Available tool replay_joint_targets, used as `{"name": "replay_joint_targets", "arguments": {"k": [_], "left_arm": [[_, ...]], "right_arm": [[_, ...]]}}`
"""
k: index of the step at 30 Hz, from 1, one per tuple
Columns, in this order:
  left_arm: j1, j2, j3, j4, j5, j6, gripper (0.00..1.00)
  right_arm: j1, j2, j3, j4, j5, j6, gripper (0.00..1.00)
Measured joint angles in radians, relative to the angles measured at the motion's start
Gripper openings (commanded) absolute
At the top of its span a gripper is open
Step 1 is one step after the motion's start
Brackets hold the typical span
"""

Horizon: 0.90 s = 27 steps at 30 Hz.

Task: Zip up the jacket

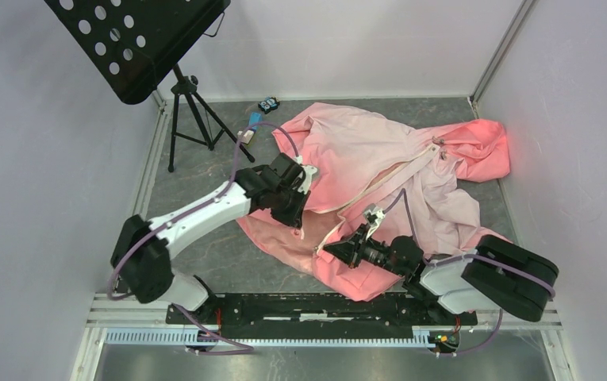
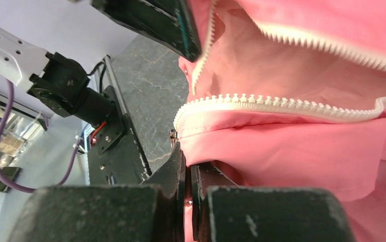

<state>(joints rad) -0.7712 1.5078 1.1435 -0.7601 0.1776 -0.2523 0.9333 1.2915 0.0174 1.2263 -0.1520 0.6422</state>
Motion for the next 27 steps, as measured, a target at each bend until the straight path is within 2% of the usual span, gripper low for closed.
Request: {"name": "replay_joint_targets", "arguments": {"k": [4, 7, 18, 27], "left_arm": [[0.012, -0.119, -0.044, 0.033, 0.041, 0.023, 0.02], [0.024, -0.143, -0.075, 0.043, 0.075, 0.038, 0.02], [0.035, -0.144, -0.127, 0.086, 0.193, 0.049, 0.02], [0.036, -0.156, -0.137, 0.095, 0.209, 0.049, 0.02]], "right_arm": [[-0.007, 0.087, 0.0, 0.118, -0.04, 0.019, 0.0], [-0.009, 0.125, 0.008, 0.158, -0.063, 0.016, 0.0], [-0.009, 0.174, 0.077, 0.144, -0.092, -0.063, 0.0], [-0.005, 0.206, 0.079, 0.147, -0.101, -0.075, 0.0]]}}
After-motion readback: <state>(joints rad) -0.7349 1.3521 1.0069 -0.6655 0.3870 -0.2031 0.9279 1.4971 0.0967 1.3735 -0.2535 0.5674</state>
